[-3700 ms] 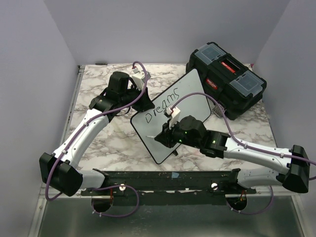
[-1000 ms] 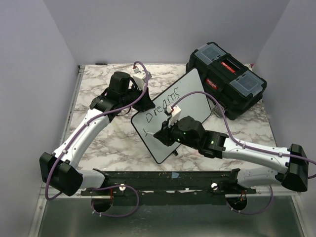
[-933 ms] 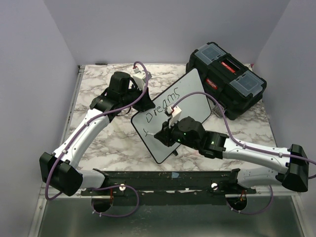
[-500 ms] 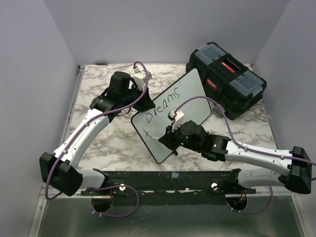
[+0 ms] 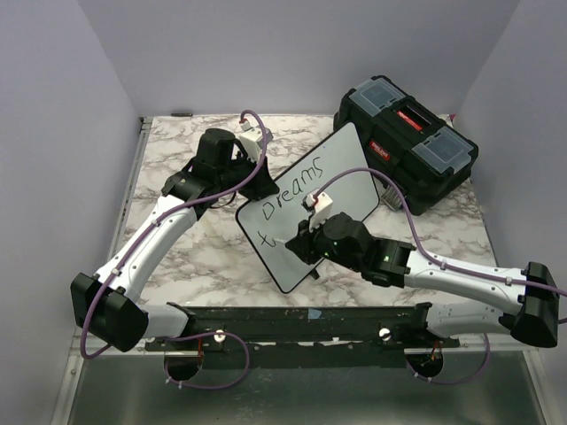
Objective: Write a sentence on the whiteboard
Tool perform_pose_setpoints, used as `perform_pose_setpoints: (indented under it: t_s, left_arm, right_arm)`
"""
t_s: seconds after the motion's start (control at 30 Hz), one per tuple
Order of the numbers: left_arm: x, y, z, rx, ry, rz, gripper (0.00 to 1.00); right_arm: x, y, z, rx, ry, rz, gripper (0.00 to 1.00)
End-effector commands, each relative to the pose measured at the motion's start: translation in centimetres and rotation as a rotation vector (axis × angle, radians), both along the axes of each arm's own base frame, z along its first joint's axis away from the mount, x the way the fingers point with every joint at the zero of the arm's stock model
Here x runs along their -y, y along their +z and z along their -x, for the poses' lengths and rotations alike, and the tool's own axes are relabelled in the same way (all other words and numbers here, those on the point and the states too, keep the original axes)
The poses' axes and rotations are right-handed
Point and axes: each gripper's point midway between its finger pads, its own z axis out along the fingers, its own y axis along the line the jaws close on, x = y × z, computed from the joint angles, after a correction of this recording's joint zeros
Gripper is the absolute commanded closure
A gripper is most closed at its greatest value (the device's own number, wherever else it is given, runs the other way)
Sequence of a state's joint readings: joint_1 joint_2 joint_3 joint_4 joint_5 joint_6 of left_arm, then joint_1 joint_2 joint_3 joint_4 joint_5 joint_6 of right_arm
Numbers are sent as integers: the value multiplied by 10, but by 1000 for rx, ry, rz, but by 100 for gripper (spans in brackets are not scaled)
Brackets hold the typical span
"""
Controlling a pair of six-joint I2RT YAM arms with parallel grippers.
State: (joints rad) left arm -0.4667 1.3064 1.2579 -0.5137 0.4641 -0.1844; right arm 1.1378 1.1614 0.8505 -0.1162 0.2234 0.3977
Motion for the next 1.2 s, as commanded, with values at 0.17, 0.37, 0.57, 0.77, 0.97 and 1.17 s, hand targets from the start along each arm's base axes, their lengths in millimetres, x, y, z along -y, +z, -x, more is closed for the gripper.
perform_pose_setpoints:
  t_s: [0.17, 0.37, 0.57, 0.77, 0.97, 1.17]
  left_arm:
    - [-13, -54, 20, -116, -22, -175, 100]
    - [-13, -53, 20, -116, -23, -172, 100]
    - [-12, -53, 20, -115, -25, -172, 100]
    - [-12, -53, 21, -116, -25, -171, 100]
    - [-12, -52, 21, -115, -26, -171, 100]
    - [-12, -52, 21, -114, -26, -172, 100]
  right_arm:
    - [-8, 54, -11, 73, -25, -107, 99]
    - [0, 61, -14, 88, -65, -127, 99]
    - [12, 42, -22, 84, -135, -74, 99]
    - [10, 32, -24, 75, -137, -46, 99]
    - [3, 28, -26, 77, -128, -23, 99]
    - [-3, 23, -25, 75, -98, -10, 99]
